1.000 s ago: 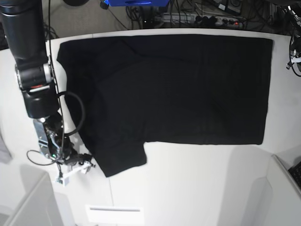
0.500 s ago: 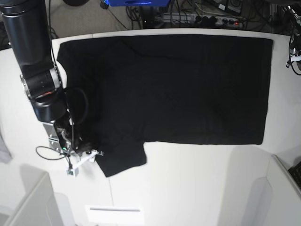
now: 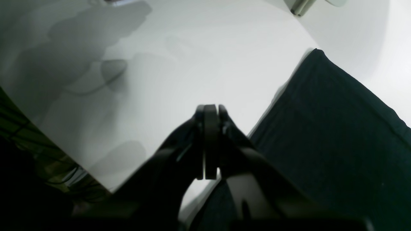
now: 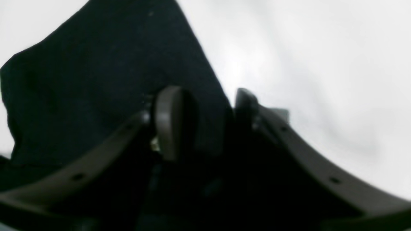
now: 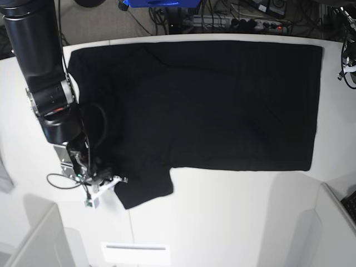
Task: Fold the T-shirt properly
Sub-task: 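Release and move the right gripper to the shirt's hem corner, then move the left gripper to the other hem corner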
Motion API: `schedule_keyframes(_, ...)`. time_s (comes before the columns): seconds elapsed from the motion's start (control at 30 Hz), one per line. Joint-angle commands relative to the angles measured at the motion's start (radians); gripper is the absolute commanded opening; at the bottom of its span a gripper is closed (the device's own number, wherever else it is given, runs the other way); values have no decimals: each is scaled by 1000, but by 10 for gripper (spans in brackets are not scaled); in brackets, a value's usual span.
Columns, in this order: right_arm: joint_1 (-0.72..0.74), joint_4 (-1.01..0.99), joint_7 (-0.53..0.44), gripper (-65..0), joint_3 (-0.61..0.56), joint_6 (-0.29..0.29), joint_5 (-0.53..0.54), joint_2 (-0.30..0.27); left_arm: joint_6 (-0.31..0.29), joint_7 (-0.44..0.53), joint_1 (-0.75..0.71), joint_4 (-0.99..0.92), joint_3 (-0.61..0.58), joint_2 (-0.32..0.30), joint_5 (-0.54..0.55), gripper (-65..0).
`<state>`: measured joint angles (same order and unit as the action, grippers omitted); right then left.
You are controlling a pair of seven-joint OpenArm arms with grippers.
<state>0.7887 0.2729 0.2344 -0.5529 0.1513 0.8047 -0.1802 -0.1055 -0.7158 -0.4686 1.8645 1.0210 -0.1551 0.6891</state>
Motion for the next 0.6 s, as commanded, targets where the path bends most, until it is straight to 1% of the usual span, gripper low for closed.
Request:
schedule_keyframes(0.0, 25, 7, 15, -464, 0, 11, 3, -3, -3, 23, -6, 16, 6, -16, 11, -650)
schedule_keyframes(0.1, 25, 7, 10, -530, 0, 11, 3, -3, -3, 23, -6, 16, 5, -16, 11, -650)
schedule_keyframes(0.2, 25, 7, -20, -603, 0, 9, 3, -5, -3, 23, -5, 16, 5, -18, 10, -650)
schedule_keyframes(0.23, 25, 7, -22, -638, 0, 8, 3, -6, -3, 23, -5, 16, 5, -18, 10, -650)
schedule_keyframes(0.27, 25, 7, -19, -650, 0, 8, 3, -6, -3, 23, -5, 16, 5, -19, 10, -650)
schedule_keyframes(0.37, 25, 7, -14, -650, 6, 4, 3, -6, -3, 23, 0, 14, 5, -21, 10, -650)
schedule_keyframes(0.4, 25, 7, -14, -650, 4, 4, 3, -6, -3, 23, 3, 13, 5, -22, 10, -622)
schedule_keyframes(0.5, 27, 7, -14, -650, 1, 4, 3, -6, -3, 23, 26, 13, 5, -27, 10, -362)
schedule_keyframes(0.57, 28, 7, -14, -650, 1, 4, 3, -5, -3, 22, 58, 8, 3, -45, 10, -224)
